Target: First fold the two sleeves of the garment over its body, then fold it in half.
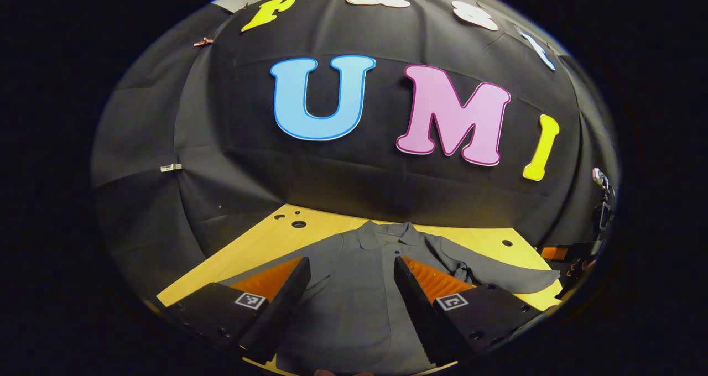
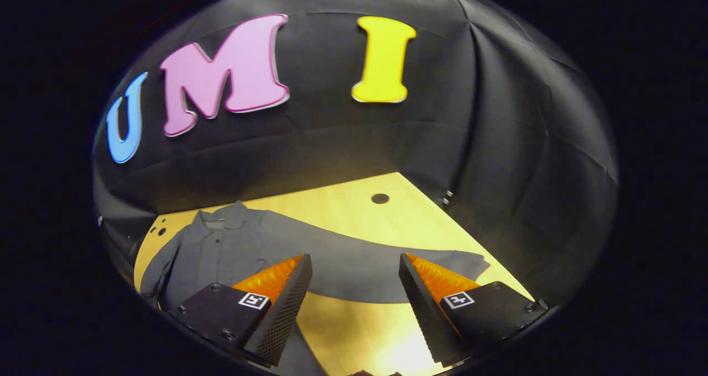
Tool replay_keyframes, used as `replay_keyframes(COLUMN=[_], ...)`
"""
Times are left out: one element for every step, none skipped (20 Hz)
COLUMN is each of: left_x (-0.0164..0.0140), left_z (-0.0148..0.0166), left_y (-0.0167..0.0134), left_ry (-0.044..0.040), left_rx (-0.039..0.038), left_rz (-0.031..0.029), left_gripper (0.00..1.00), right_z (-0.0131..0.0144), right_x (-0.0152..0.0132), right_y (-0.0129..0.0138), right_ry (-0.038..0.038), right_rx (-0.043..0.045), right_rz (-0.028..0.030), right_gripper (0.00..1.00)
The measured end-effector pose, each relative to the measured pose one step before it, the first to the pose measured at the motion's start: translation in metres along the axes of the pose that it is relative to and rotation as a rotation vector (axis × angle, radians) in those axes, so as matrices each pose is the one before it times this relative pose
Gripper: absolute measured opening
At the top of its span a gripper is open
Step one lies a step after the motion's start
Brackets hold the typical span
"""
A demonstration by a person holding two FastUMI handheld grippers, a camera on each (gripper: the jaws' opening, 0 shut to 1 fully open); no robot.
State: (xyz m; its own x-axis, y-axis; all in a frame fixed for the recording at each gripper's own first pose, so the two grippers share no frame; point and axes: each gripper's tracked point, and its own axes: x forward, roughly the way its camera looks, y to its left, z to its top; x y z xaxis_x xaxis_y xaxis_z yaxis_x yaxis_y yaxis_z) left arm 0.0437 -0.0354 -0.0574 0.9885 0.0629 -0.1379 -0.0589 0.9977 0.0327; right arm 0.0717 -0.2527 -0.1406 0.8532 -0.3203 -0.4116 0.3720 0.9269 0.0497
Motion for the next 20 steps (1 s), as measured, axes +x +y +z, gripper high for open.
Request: replay_keyframes(left_x=[0.00221, 0.00187, 0.00231, 0.00142, 0.00135, 0.00187, 0.00372, 0.00204, 0.00285, 0.00169, 0.00160, 0.00238, 0.00102, 0.00064, 0.00203, 0.00161, 0.00134, 0.00039, 0.00216, 0.00035], left_z=[-0.00462, -0.00185, -0.00363, -0.00133, -0.00393, -0.00151, -0.00219, 0.00142, -0.00057, 0.00060, 0.00068, 0.00122, -0.00190, -0.00172, -0.00483, -0.00419, -0.00571, -0.00417, -0.00508, -0.00282], left_y=[-0.00023, 0.00085, 0.00108, 0.00301, 0.00104, 0.00158, 0.00099, 0.00032, 0.00284, 0.00359, 0.00484, 0.00281, 0.00308, 0.00270, 0.00245, 0.00313, 0.00294, 0.00310, 0.00399, 0.00116], left_ry=[0.01229, 0.01213, 0.01297, 0.01187, 0.01305, 0.00934, 0.00407, 0.00013, 0.00085, 0.00332, -0.00004, 0.00207, 0.00642, 0.01056, 0.01524, 0.01928, 0.01970, 0.01979, 0.02298, 0.01026], left_rx=[-0.00053, 0.00239, 0.00771, 0.00903, 0.00739, 0.00535, 0.00450, 0.00700, 0.01061, 0.01183, 0.00873, 0.00513, 0.00407, 0.00006, -0.00766, -0.01371, -0.01649, -0.01535, -0.01522, -0.00303], left_rz=[0.00514, 0.00546, 0.00837, 0.01099, 0.00605, 0.00812, 0.00181, -0.00284, 0.00512, 0.00881, 0.00753, 0.00580, 0.00583, 0.00345, 0.00188, 0.00590, 0.00668, 0.00810, 0.01038, 0.00577], left_gripper=[0.96, 0.96, 0.96, 0.96, 0.96, 0.96, 0.96, 0.96, 0.96, 0.96, 0.96, 0.96, 0.96, 0.96, 0.96, 0.96, 0.96, 0.96, 0.96, 0.96], right_z=[-0.00211, -0.00217, -0.00295, -0.00363, -0.00340, -0.00593, -0.00874, -0.00836, -0.00595, -0.00545, -0.00385, -0.00210, -0.00094, -0.00186, -0.00059, 0.00158, -0.00162, -0.00188, -0.00283, -0.00236], right_x=[0.00592, 0.00559, 0.00674, 0.00646, 0.00671, 0.00862, 0.00649, 0.00722, 0.00780, 0.00843, 0.00783, 0.01109, 0.00679, 0.00828, 0.01038, 0.00735, 0.00752, 0.00659, 0.00741, 0.00492], right_y=[-0.01564, -0.01327, -0.01347, -0.01324, -0.01250, -0.01149, -0.01152, -0.00852, -0.00607, -0.00678, -0.00664, -0.00463, -0.00281, -0.00746, -0.01299, -0.00745, -0.00466, -0.00555, -0.00538, -0.00375], right_ry=[0.01061, 0.00985, 0.01257, 0.01350, 0.01245, 0.01998, 0.02828, 0.02183, 0.01901, 0.01838, 0.01471, 0.01490, 0.01218, 0.01748, 0.01236, 0.00267, 0.00450, 0.01148, 0.01375, 0.01191], right_rx=[0.00095, -0.00230, -0.00292, -0.00031, 0.00171, -0.00615, -0.00852, 0.00011, 0.00991, 0.01606, 0.01764, 0.02754, 0.02679, 0.02535, 0.01999, 0.00587, 0.00365, 0.00547, 0.00855, 0.00935], right_rz=[-0.02838, -0.02581, -0.02435, -0.02717, -0.02619, -0.02432, -0.02699, -0.01396, -0.00918, -0.00723, -0.00613, 0.00260, 0.00847, -0.00828, -0.02482, -0.01373, -0.01092, -0.01180, -0.01063, -0.00523], right_gripper=[0.97, 0.98, 0.97, 0.98, 0.98, 0.98, 0.98, 0.98, 0.98, 0.98, 0.98, 0.98, 0.98, 0.98, 0.98, 0.98, 0.98, 0.97, 0.96, 0.97])
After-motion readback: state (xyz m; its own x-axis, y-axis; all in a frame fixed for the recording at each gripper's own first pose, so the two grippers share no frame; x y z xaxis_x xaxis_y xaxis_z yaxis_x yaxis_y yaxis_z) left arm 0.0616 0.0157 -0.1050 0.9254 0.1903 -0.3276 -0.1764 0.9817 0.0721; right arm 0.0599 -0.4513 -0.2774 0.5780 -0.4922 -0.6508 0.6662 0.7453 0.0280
